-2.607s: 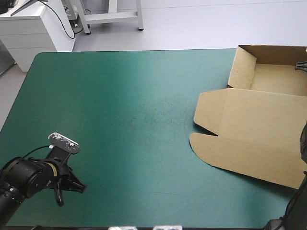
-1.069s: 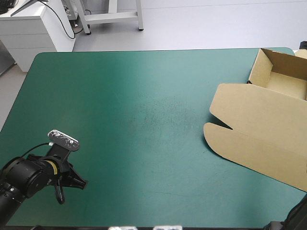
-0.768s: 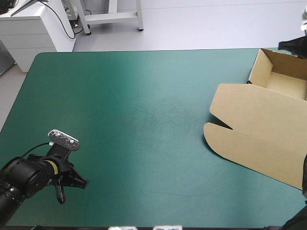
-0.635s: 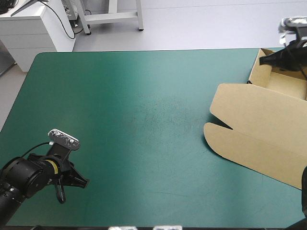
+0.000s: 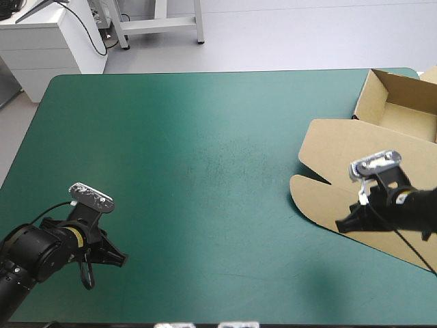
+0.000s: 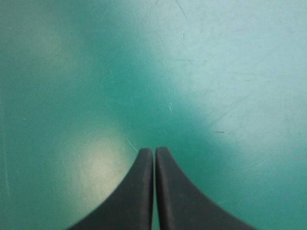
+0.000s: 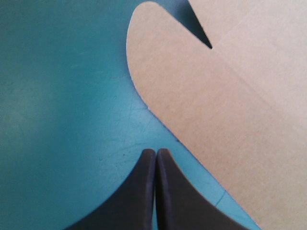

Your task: Fold the box

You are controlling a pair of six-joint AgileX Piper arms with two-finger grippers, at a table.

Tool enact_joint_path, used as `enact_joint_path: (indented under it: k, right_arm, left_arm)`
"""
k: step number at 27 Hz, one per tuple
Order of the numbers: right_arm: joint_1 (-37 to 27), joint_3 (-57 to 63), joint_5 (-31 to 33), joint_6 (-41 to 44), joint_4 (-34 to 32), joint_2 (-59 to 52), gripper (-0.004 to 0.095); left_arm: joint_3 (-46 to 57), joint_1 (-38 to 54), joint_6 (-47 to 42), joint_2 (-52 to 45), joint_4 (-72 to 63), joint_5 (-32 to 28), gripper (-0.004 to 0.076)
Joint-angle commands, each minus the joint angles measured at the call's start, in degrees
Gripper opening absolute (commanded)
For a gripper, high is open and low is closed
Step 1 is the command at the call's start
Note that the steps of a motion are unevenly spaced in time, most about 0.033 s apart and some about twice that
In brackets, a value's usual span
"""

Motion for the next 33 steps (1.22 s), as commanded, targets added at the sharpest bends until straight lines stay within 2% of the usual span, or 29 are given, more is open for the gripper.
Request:
enact_joint_path:
  k: [1, 3, 6, 14, 22, 33]
  right_arm:
    - [0.02, 5.35, -4.02, -2.75, 0.93, -10.74, -0.0020]
    - [0.02, 8.93, -5.17, -2.75, 0.93, -17.77, -0.0020]
    - [0.02, 13.47, -6.44, -2.37, 1.04, -27.20, -0.0019]
    - [0.02, 20.29, -6.91, -2.37, 1.11, -37.92, -0.0019]
    - [0.02, 25.88, -6.80, -2.37, 2.39, -39.84, -0.0019]
    - [0.02, 26.38, -6.00, -2.11, 2.29, -39.84, -0.0020]
  left_arm:
    - [-1.35, -0.38, -0.57, -0.45, -2.91, -2.08, -0.0008]
    - [-1.13, -0.38, -0.47, -0.60, -4.05, -2.72, -0.0008]
    - [2.55, -0.38, -0.47, -2.97, -4.21, -6.93, -0.0008]
    - [8.85, -0.38, -0.47, -11.16, -4.09, -8.32, -0.0008]
    - [12.03, -0.38, -0.47, -18.58, -3.99, -8.25, -0.0008]
    - [13.14, -0.38, -0.47, -19.24, -3.99, -7.85, -0.0008]
